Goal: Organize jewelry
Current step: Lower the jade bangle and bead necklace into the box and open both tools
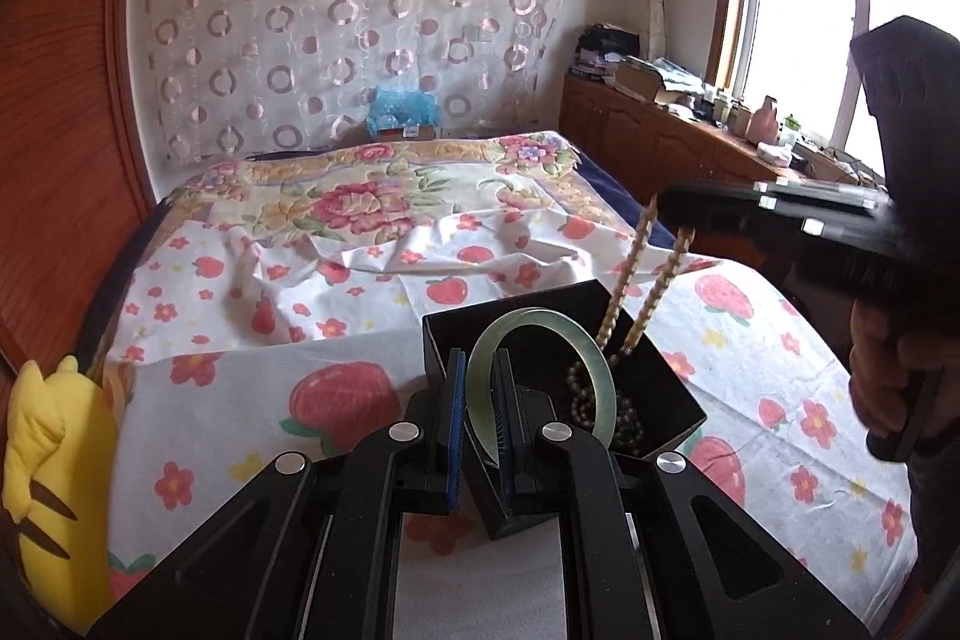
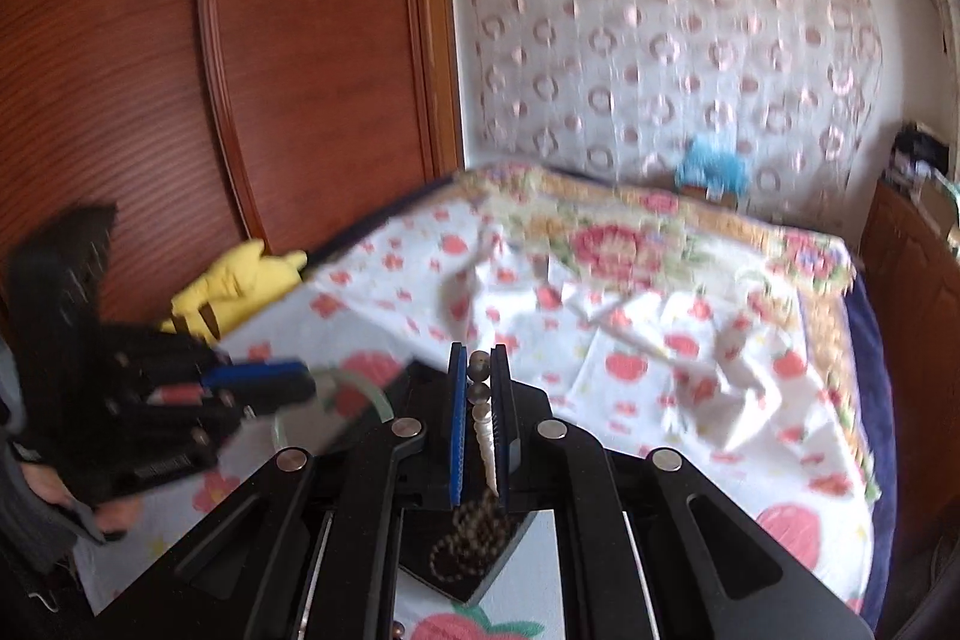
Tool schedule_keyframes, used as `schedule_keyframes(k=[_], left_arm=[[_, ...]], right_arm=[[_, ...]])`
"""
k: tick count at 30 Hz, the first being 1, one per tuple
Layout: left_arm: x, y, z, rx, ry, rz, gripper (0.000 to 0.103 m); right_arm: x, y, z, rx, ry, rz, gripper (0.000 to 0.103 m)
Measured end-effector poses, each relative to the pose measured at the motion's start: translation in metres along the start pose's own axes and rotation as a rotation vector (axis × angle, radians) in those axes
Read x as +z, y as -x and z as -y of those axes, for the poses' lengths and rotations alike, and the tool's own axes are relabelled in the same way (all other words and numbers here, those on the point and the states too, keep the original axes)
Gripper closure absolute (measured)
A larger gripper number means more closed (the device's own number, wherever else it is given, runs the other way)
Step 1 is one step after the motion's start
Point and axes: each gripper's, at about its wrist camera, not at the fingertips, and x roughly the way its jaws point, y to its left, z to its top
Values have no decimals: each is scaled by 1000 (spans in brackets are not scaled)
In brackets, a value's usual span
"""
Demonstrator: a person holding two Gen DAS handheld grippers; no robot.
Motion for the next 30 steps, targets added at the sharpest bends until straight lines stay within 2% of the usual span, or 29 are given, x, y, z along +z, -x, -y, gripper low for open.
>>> schedule_keyframes(k=[4,7,8,9,20,30], left_arm=[[2,-9,-1,1,-6,-14,95],[2,-14,0,1,-10,-22,95],[2,-16,0,0,-11,-24,95],[3,-18,0,0,-12,-27,95],[11,-43,4,-8,-22,-59,95],[14,-70,13,-22,-60,-110,94]], right_arm=[[-19,-22,2,8,-15,-55,94],[-25,-29,4,8,-29,-63,93],[-25,-30,5,6,-31,-64,90],[-26,-31,5,6,-33,-63,87],[-27,-19,15,-12,-36,-49,87],[-38,-22,22,-34,-42,-71,87]])
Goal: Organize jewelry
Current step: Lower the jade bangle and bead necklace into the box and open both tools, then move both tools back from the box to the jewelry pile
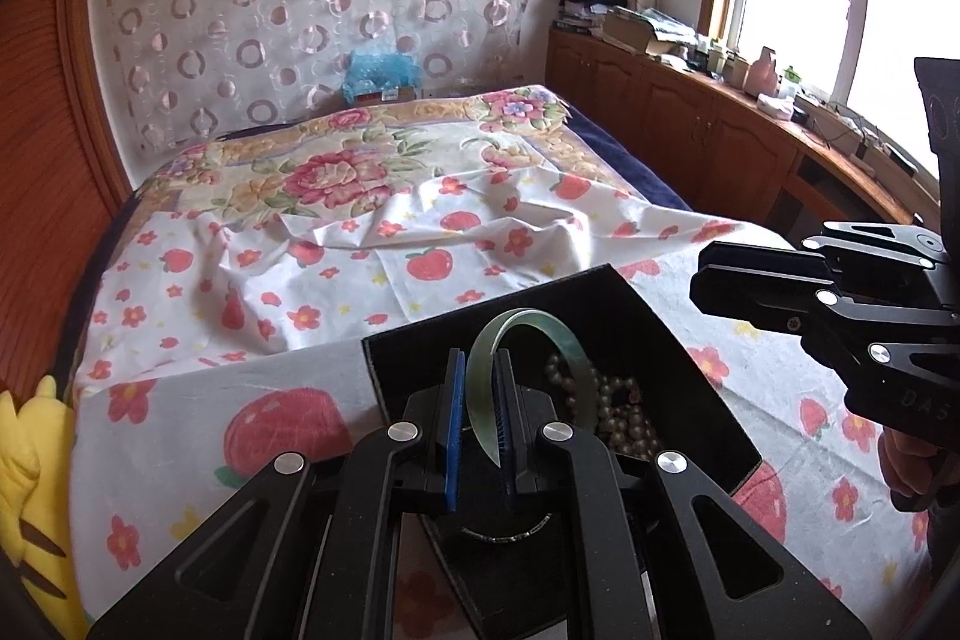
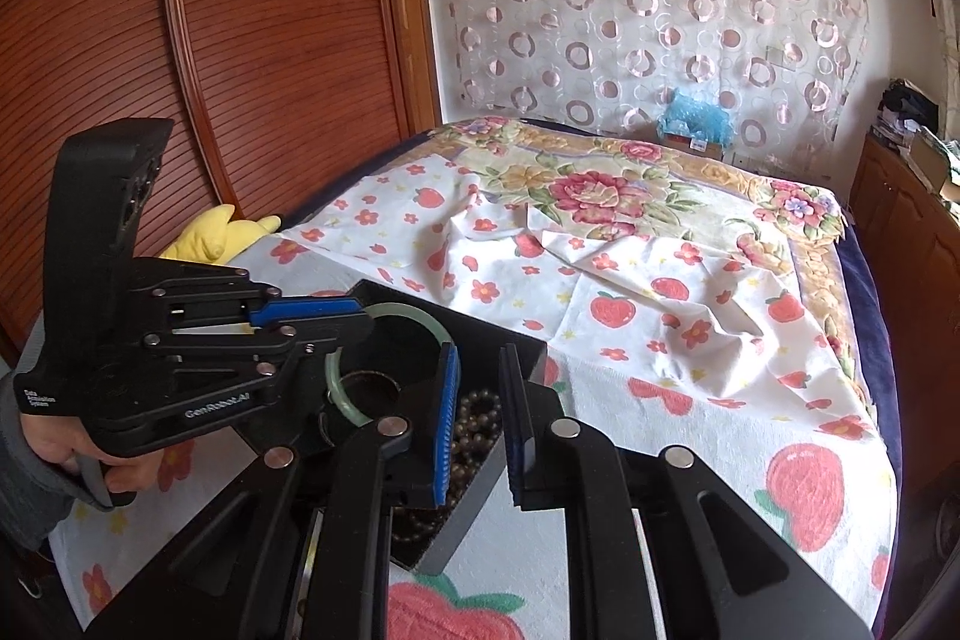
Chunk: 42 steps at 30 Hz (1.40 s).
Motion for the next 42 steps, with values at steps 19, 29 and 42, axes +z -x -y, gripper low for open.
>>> schedule_keyframes(k=[19,29,42], left_arm=[[-36,57,15,-27,0,37,79],[-91,101,29,-24,-12,39,76],[-149,120,34,3,17,-7,71]], right_arm=[[-48,43,-25,-35,-14,1,87],[-110,77,-53,-35,-93,-14,79],[-170,101,-88,-40,-136,-36,65]])
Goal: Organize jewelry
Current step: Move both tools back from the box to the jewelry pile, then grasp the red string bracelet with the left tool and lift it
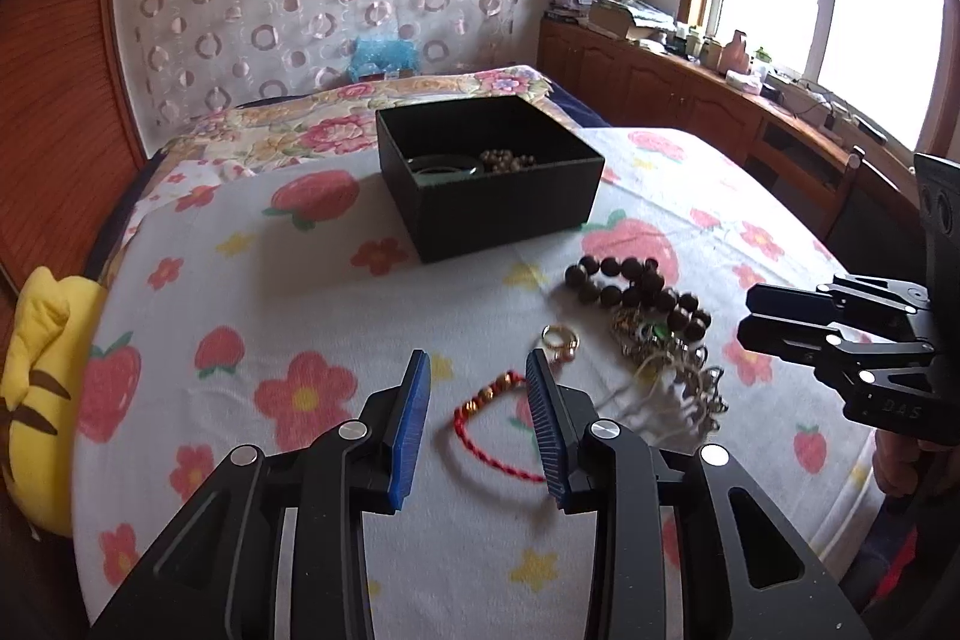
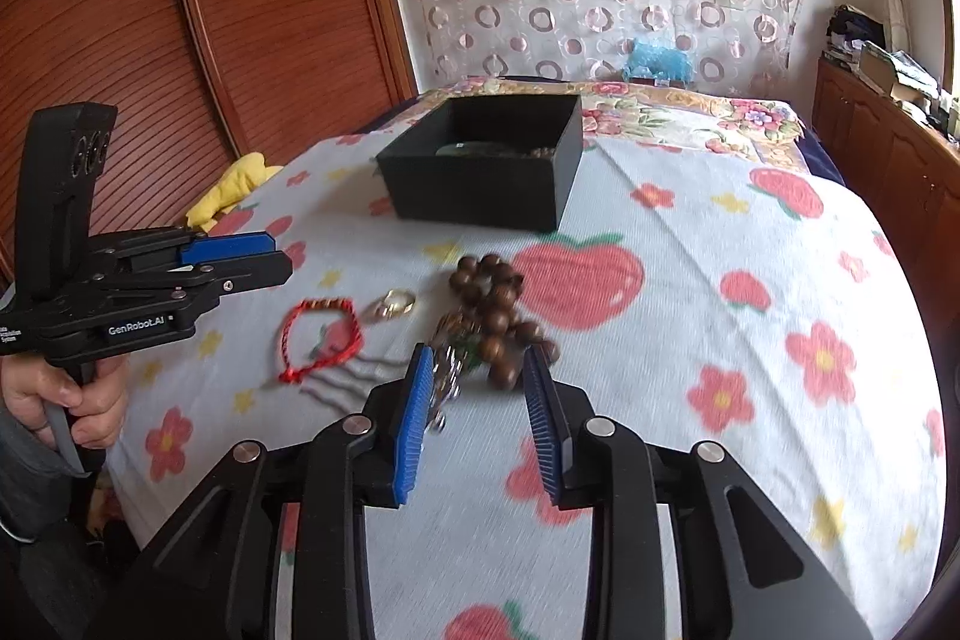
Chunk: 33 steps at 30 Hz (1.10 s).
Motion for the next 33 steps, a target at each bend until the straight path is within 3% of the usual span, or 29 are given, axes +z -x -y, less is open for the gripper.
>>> schedule_keyframes(k=[3,10,23,26,31,33], left_arm=[[-7,-2,-3,0,11,-21,66],[-15,-18,-4,28,-5,-87,65],[-2,-43,2,33,-62,-129,66],[-3,-42,4,25,-68,-125,72],[-7,-37,6,21,-81,-116,96],[-11,-33,6,29,-80,-112,96]], right_arm=[[-10,0,-2,-7,-4,-12,55],[-22,-2,-8,-23,7,-32,51],[-26,-4,-16,-40,38,-16,51],[-27,-3,-18,-46,49,-11,51],[-27,-5,-18,-41,47,-17,51],[-27,-6,-18,-40,48,-20,51]])
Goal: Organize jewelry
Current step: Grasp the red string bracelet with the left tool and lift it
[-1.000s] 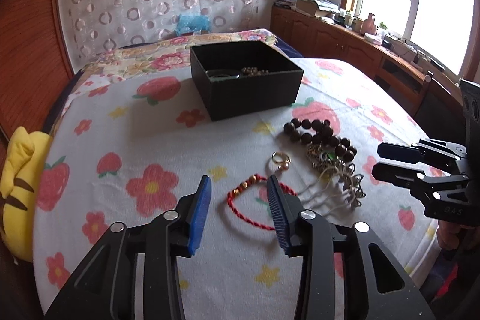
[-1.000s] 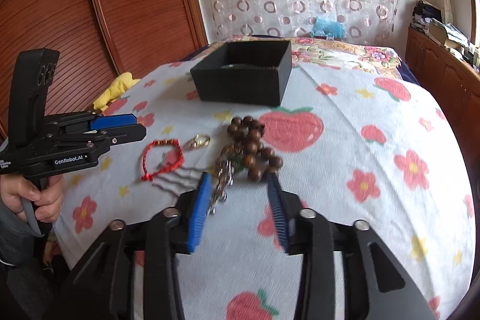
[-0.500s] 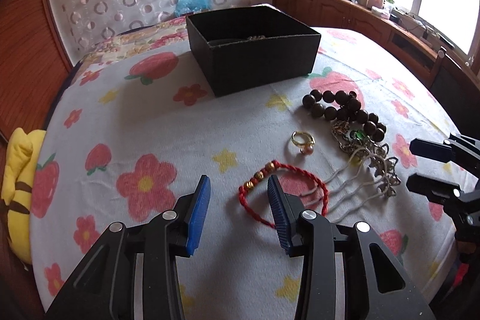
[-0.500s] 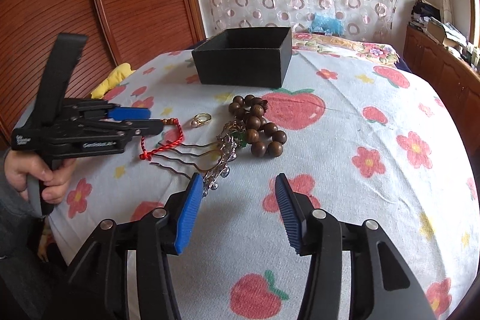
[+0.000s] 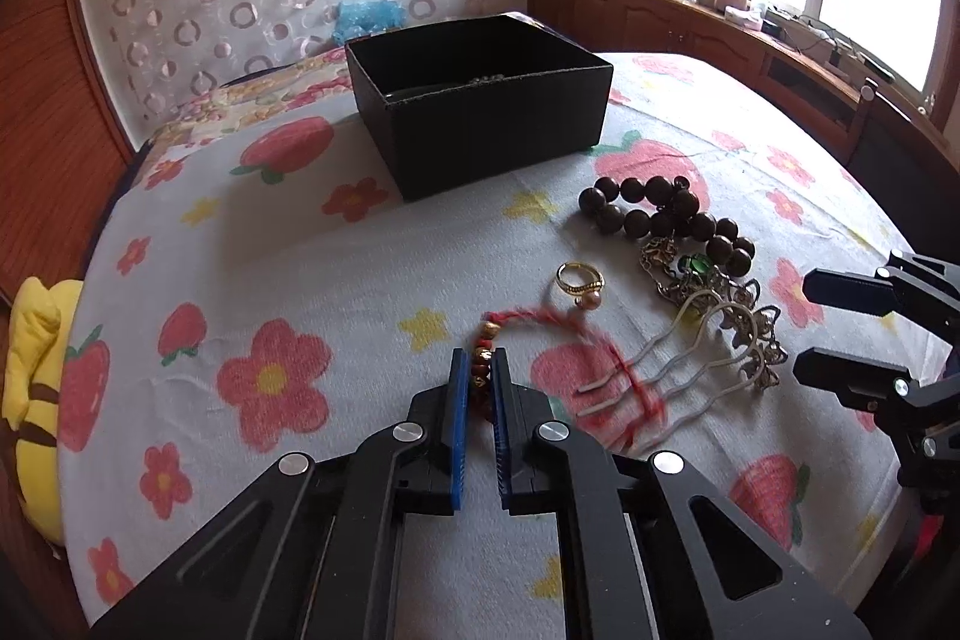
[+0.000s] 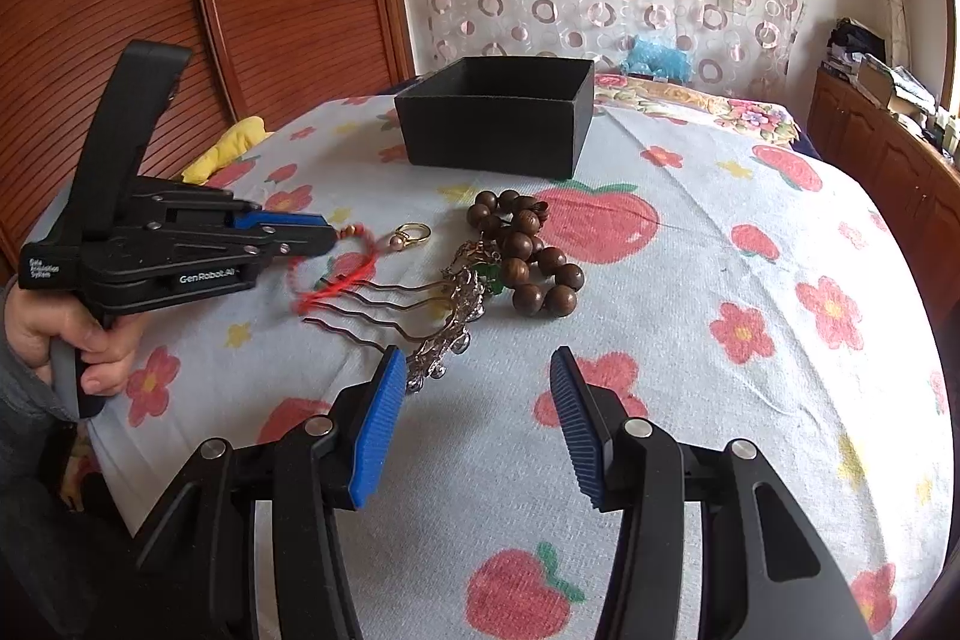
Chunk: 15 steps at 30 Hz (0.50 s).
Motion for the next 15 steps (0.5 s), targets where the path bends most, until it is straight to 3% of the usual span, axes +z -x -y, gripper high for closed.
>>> schedule_keyframes(k=[9,15], left_arm=[[-19,38,-20,11,114,84,97],[-31,57,-24,56,114,128,97]], right_arm=[[-1,-1,1,-3,-2,-6,51],[-1,-2,0,-5,-1,-10,51]])
